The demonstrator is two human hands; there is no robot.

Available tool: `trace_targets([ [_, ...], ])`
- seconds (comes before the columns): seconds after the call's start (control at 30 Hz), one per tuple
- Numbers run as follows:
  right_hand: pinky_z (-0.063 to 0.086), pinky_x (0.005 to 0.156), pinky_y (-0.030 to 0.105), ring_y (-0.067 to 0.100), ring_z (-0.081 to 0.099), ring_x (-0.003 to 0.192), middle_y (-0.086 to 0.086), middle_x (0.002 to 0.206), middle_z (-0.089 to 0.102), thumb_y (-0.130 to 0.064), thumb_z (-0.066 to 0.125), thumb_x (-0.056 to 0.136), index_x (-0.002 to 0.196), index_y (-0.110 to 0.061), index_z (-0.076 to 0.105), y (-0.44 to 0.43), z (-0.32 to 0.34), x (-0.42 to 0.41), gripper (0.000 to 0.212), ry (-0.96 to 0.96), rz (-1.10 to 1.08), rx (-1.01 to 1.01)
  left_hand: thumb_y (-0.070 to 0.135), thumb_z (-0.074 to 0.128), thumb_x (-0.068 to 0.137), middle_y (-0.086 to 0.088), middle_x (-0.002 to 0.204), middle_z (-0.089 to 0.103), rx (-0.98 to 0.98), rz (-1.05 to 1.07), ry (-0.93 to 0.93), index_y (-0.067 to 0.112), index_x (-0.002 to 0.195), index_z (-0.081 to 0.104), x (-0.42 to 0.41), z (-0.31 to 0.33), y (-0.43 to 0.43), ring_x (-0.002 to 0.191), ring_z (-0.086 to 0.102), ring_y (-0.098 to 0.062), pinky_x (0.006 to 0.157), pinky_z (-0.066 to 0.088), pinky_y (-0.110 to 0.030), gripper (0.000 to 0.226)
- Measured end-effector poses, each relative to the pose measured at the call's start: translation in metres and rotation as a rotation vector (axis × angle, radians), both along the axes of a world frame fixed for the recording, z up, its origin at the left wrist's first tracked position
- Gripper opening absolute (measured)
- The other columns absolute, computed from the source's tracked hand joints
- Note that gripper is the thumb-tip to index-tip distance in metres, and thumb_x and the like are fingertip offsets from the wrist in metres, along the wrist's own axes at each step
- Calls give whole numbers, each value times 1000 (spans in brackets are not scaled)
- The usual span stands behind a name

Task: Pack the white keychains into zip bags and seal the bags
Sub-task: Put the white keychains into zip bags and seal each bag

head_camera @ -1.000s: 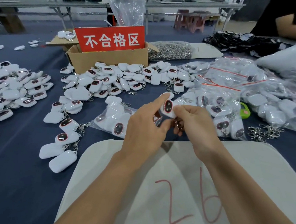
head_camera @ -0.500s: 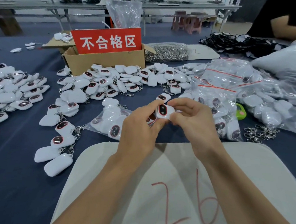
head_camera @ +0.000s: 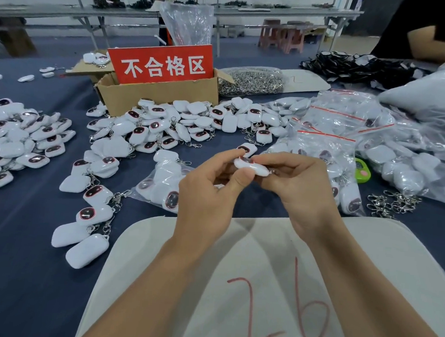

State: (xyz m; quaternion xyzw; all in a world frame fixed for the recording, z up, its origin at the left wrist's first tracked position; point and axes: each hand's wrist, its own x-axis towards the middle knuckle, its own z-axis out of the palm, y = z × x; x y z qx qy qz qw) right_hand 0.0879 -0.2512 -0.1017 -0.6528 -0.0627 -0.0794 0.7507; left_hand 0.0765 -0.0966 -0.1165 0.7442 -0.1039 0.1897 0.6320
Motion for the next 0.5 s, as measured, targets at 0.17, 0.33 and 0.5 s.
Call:
trace_targets([
  [0.17, 62, 78, 35, 27, 75, 86, 12, 95, 80, 15, 73, 81, 81, -10, 79, 2, 4, -3, 26, 82, 71, 140, 3, 66, 95, 9, 114, 77, -159, -141, 98, 38, 119, 69, 8, -1, 3, 112, 71, -14, 101, 55, -40, 43],
  [0.33, 59, 63, 28, 26, 71, 65, 14, 71, 75, 16, 74, 80, 70, -8, 71, 1, 3, -1, 27, 17, -57, 69, -8, 64, 94, 2, 112, 78, -237, -223, 136, 29, 119, 70, 10, 2, 4, 112, 72, -18, 99, 57, -35, 45],
  [0.5, 56, 60, 24, 19, 70, 61, 10, 69, 75, 17, 74, 79, 71, -8, 70, 0, 2, 0, 27, 10, -53, 55, -8, 67, 92, 3, 111, 79, -210, -229, 102, 30, 118, 70, 9, 3, 4, 110, 73, -16, 98, 56, -31, 46],
])
